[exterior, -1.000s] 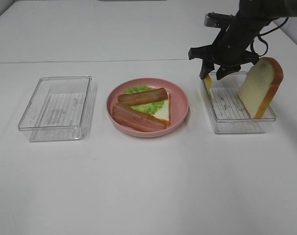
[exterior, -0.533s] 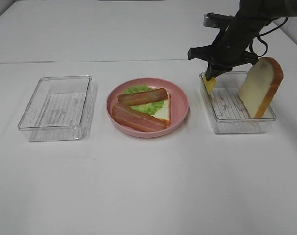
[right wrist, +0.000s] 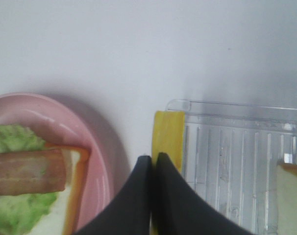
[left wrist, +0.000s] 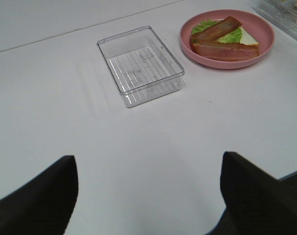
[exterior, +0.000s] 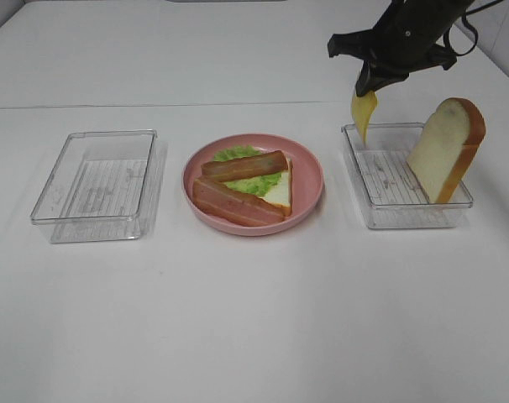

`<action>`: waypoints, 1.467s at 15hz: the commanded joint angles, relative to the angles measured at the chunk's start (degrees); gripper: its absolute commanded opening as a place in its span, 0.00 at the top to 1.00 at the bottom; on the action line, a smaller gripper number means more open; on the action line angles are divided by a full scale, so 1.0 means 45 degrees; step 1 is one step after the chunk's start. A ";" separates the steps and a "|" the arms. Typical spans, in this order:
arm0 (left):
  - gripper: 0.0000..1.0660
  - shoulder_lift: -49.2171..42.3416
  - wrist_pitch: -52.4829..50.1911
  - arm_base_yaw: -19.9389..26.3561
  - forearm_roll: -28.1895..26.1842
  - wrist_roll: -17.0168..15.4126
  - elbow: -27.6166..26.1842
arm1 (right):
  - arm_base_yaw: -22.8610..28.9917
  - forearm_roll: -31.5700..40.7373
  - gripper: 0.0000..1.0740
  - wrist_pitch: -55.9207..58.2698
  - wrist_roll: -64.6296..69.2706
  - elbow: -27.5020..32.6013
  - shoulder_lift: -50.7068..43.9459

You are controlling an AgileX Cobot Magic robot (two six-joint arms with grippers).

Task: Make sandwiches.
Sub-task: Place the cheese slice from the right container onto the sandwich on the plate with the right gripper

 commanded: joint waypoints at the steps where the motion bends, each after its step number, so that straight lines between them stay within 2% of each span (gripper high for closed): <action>1: 0.28 -0.0255 -0.0140 -0.0025 -0.0038 -0.0089 0.0064 | 0.0000 0.1681 1.00 0.0637 -0.1299 -0.0089 -0.0675; 4: 0.28 -0.0255 -0.0140 -0.0025 -0.0051 -0.0089 0.0064 | 0.0115 0.5602 1.00 0.1184 -0.3132 0.0153 -0.0382; 9: 0.28 -0.0255 -0.0140 -0.0025 -0.0076 -0.0089 0.0064 | 0.1541 0.7156 1.00 0.0853 -0.3858 0.0166 0.0917; 10: 0.28 -0.0255 -0.0140 -0.0025 -0.0076 -0.0089 0.0064 | 0.1948 0.7869 1.00 0.0522 -0.3922 0.0166 0.1375; 14: 0.28 -0.0255 -0.0140 -0.0025 -0.0076 -0.0089 0.0064 | 0.2228 0.9269 1.00 -0.0331 -0.4100 0.0166 0.2050; 16: 0.28 -0.0255 -0.0140 -0.0025 -0.0076 -0.0089 0.0064 | 0.2228 0.8976 1.00 -0.0713 -0.4074 0.0166 0.2305; 18: 0.28 -0.0255 -0.0140 -0.0025 -0.0076 -0.0089 0.0064 | 0.2215 0.7945 1.00 -0.1222 -0.3641 0.0166 0.2381; 19: 0.28 -0.0255 -0.0140 -0.0025 -0.0076 -0.0089 0.0064 | 0.2215 0.6506 1.00 -0.1553 -0.2687 0.0089 0.2381; 22: 0.28 -0.0255 -0.0140 -0.0025 -0.0076 -0.0089 0.0064 | 0.2215 0.4393 1.00 -0.1719 -0.1184 0.0089 0.2279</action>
